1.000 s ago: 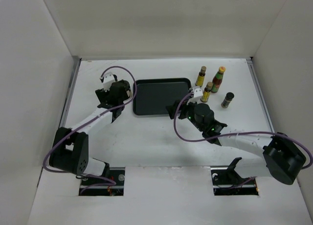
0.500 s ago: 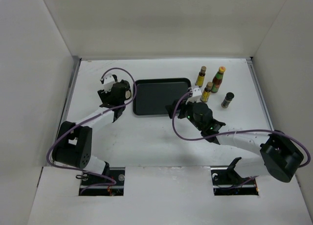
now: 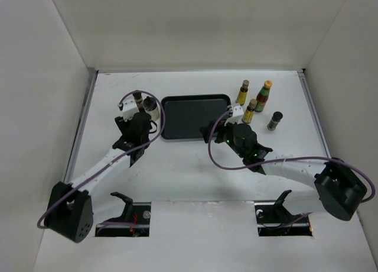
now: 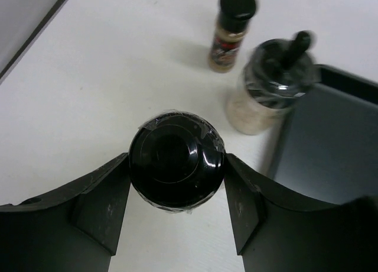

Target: Organize the condiment bottles

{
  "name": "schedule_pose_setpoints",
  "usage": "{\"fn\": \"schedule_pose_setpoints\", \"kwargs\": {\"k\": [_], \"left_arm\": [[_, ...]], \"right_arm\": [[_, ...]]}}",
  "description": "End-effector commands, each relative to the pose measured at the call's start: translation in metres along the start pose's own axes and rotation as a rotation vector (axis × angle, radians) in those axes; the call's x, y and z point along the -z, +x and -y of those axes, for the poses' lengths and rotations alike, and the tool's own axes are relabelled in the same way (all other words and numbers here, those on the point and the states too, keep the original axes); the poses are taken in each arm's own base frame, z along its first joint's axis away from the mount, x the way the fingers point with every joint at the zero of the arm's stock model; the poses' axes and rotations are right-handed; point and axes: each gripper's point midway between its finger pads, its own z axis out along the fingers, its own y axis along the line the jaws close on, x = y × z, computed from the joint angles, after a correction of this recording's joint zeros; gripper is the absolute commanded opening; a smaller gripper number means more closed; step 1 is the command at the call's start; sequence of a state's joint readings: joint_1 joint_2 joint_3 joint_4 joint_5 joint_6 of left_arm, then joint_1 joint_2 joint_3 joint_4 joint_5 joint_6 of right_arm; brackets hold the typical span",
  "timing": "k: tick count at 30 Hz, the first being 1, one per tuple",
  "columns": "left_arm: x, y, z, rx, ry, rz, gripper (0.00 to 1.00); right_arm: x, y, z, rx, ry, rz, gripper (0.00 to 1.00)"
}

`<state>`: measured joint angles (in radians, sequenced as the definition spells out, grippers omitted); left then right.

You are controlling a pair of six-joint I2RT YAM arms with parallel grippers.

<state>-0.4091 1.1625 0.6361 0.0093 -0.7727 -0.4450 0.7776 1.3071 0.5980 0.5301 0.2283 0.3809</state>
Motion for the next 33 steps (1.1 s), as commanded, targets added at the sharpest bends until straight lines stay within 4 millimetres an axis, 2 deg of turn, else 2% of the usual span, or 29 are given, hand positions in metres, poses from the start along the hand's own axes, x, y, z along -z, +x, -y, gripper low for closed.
{"fn": "schedule_pose_setpoints", "kwargs": {"k": [1, 5, 7, 8, 12, 15, 18, 23, 26, 29, 33], "left_arm": [[0.035, -0.049, 0.022, 0.091, 0.099, 0.108, 0.33], [0.062, -0.069, 0.065, 0.099, 0.228, 0.122, 0.33], [0.069, -0.079, 0.097, 0.108, 0.287, 0.134, 0.34], [0.069, -0.082, 0.113, 0.111, 0.313, 0.137, 0.34], [0.05, -0.089, 0.168, 0.117, 0.382, 0.143, 0.34], [0.023, -0.09, 0.193, 0.123, 0.391, 0.137, 0.34], [-0.002, -0.086, 0.214, 0.11, 0.39, 0.12, 0.34], [-0.038, -0.065, 0.23, 0.073, 0.368, 0.082, 0.34], [-0.051, -0.056, 0.233, 0.059, 0.356, 0.073, 0.34], [-0.06, -0.055, 0.232, 0.05, 0.343, 0.089, 0.34], [-0.074, -0.039, 0.227, 0.021, 0.316, 0.07, 0.35]], "right_arm": [[0.001, -0.033, -0.007, -0.024, -0.023, 0.088, 0.91], [0.004, -0.038, -0.005, -0.035, -0.015, 0.11, 0.89], [0.005, -0.039, -0.001, -0.043, -0.002, 0.118, 0.85], [0.005, -0.041, 0.001, -0.047, 0.002, 0.123, 0.79], [0.004, -0.04, 0.013, -0.064, 0.035, 0.119, 0.49], [0.003, -0.039, 0.02, -0.076, 0.053, 0.114, 0.39], [0.004, -0.04, 0.024, -0.081, 0.064, 0.116, 0.41], [0.004, -0.041, 0.031, -0.098, 0.08, 0.122, 0.61], [0.003, -0.04, 0.031, -0.1, 0.077, 0.119, 0.69], [0.002, -0.038, 0.03, -0.098, 0.078, 0.113, 0.74], [0.0, -0.037, 0.032, -0.094, 0.085, 0.108, 0.85]]}}
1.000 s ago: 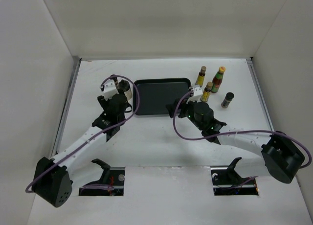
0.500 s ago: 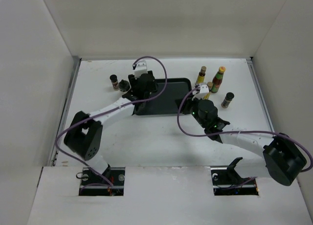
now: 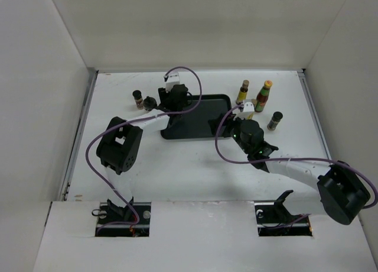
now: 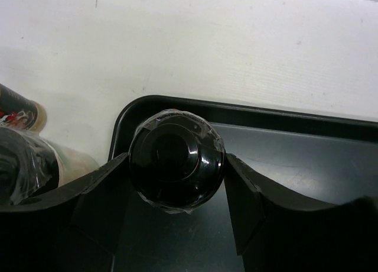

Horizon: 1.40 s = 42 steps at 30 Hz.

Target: Organize the condiment bottles

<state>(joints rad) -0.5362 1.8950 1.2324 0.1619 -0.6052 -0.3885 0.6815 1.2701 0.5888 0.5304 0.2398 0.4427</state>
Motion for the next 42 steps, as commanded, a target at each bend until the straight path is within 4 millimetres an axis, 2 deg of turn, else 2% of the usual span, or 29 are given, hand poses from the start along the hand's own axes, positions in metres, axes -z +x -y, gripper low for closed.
{"fn": "schedule_pose_setpoints", "kwargs": {"k": [1, 5, 7, 10, 12, 17, 19, 21, 24, 27, 29, 30, 33, 37, 42], "left_arm": [[-0.005, -0.054, 0.014, 0.087, 0.032, 0.143, 0.39], [-0.009, -0.042, 0.008, 0.075, 0.012, 0.129, 0.62], [-0.003, -0.045, 0.008, 0.083, 0.015, 0.142, 0.74], [0.016, -0.064, 0.012, 0.113, 0.041, 0.191, 0.88], [0.029, -0.082, 0.014, 0.145, 0.069, 0.228, 0.93], [0.083, -0.122, 0.028, 0.202, 0.17, 0.321, 0.97], [0.108, -0.133, 0.032, 0.22, 0.222, 0.358, 0.92], [0.13, -0.135, 0.034, 0.242, 0.281, 0.381, 0.83], [0.155, -0.122, 0.031, 0.262, 0.339, 0.381, 0.6], [0.174, -0.088, 0.018, 0.283, 0.374, 0.337, 0.45], [0.18, -0.066, 0.008, 0.296, 0.387, 0.302, 0.41], [0.184, -0.056, 0.002, 0.31, 0.395, 0.285, 0.4], [0.193, -0.029, -0.009, 0.335, 0.425, 0.237, 0.38], [0.204, -0.003, -0.014, 0.342, 0.473, 0.207, 0.38], [0.206, 0.019, -0.015, 0.348, 0.525, 0.2, 0.46]], "right_arm": [[-0.001, -0.012, -0.002, -0.011, -0.001, 0.041, 0.86], [0.001, -0.016, -0.001, -0.011, 0.0, 0.053, 0.89], [0.002, -0.016, 0.0, -0.008, 0.005, 0.056, 0.89], [0.003, -0.017, -0.003, 0.007, -0.002, 0.059, 0.86], [0.003, -0.02, -0.003, 0.022, 0.0, 0.066, 0.77], [0.01, -0.033, -0.011, 0.039, -0.01, 0.093, 0.36], [0.015, -0.042, -0.013, 0.028, -0.008, 0.11, 0.28], [0.02, -0.053, -0.013, 0.02, -0.003, 0.124, 0.26], [0.028, -0.072, -0.001, 0.003, 0.05, 0.145, 0.31], [0.033, -0.087, 0.019, -0.012, 0.13, 0.15, 0.49], [0.033, -0.097, 0.038, -0.004, 0.193, 0.156, 0.66], [0.032, -0.1, 0.048, 0.002, 0.226, 0.155, 0.73], [0.029, -0.108, 0.08, 0.021, 0.341, 0.145, 0.82], [0.024, -0.11, 0.118, 0.072, 0.49, 0.106, 0.85], [0.01, -0.102, 0.146, 0.106, 0.585, 0.047, 0.86]]}}
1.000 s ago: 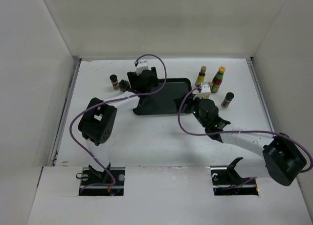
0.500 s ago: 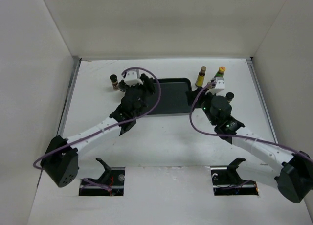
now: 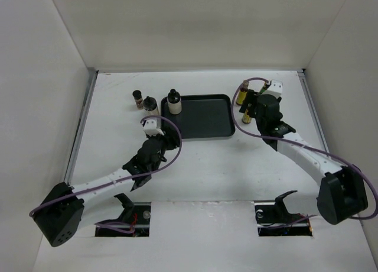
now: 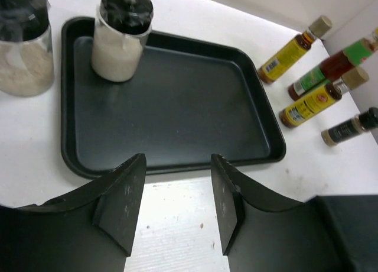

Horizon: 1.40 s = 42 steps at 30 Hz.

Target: Organize the condiment bottles

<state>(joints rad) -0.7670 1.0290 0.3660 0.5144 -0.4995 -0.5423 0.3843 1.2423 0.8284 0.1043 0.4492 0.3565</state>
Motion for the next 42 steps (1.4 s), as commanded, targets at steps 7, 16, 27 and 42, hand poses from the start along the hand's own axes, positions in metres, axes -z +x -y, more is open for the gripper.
{"fn": "schedule_pose_setpoints", "kwargs": {"k": [7, 16, 27, 42], "left_arm": [[-0.005, 0.001, 0.01, 0.089, 0.107, 0.073, 0.7], [-0.004, 0.007, 0.015, 0.096, 0.132, 0.071, 0.79], [-0.002, 0.003, 0.013, 0.121, 0.132, 0.088, 0.82], [0.02, -0.037, -0.023, 0.21, 0.041, 0.271, 0.93]], "right_arm": [[-0.044, 0.003, 0.004, 0.058, 0.064, -0.055, 0.84], [-0.073, 0.003, 0.004, 0.061, 0.089, -0.035, 0.66], [-0.05, -0.041, 0.004, 0.083, 0.15, 0.092, 0.33], [-0.05, -0.048, -0.201, 0.036, -0.284, 0.105, 0.34]]}}
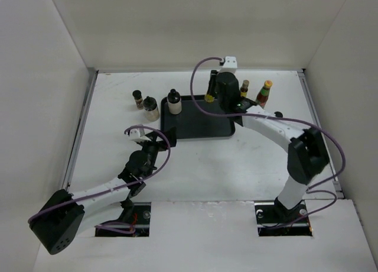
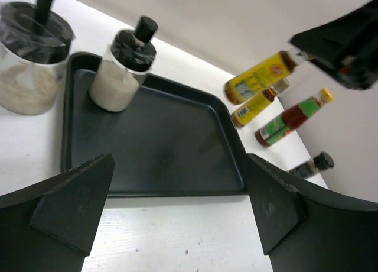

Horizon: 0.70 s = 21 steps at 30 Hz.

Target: Organize the condiment bottles

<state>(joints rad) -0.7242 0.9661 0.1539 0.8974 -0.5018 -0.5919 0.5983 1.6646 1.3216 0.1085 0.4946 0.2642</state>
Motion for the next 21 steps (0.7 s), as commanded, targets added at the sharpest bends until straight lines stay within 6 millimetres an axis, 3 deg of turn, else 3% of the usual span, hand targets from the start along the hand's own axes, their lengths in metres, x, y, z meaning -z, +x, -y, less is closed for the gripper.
{"fn": "schedule_pose_setpoints", "kwargs": {"k": [1, 3, 9, 16, 21], "left_arm": [[0.001, -0.017, -0.007, 0.042, -0.036, 0.079, 0.93], [0.002, -0.016, -0.009, 0.041, -0.04, 0.075, 0.93], [0.001, -0.012, -0.011, 0.035, -0.049, 0.065, 0.94], [0.0, -0.01, -0.011, 0.032, -0.048, 0.057, 0.94], [0.0, -0.008, -0.012, 0.03, -0.049, 0.049, 0.94]], "right_arm": [[-0.021, -0.024, -0.054, -0.06, -0.105, 0.077, 0.34], [-0.034, -0.018, -0.073, -0.047, -0.121, 0.068, 0.34], [-0.064, 0.004, -0.1, -0.016, -0.132, 0.036, 0.34], [-0.081, 0.042, -0.108, 0.027, -0.123, -0.023, 0.35], [-0.081, 0.058, -0.11, 0.041, -0.123, -0.042, 0.43]]}}
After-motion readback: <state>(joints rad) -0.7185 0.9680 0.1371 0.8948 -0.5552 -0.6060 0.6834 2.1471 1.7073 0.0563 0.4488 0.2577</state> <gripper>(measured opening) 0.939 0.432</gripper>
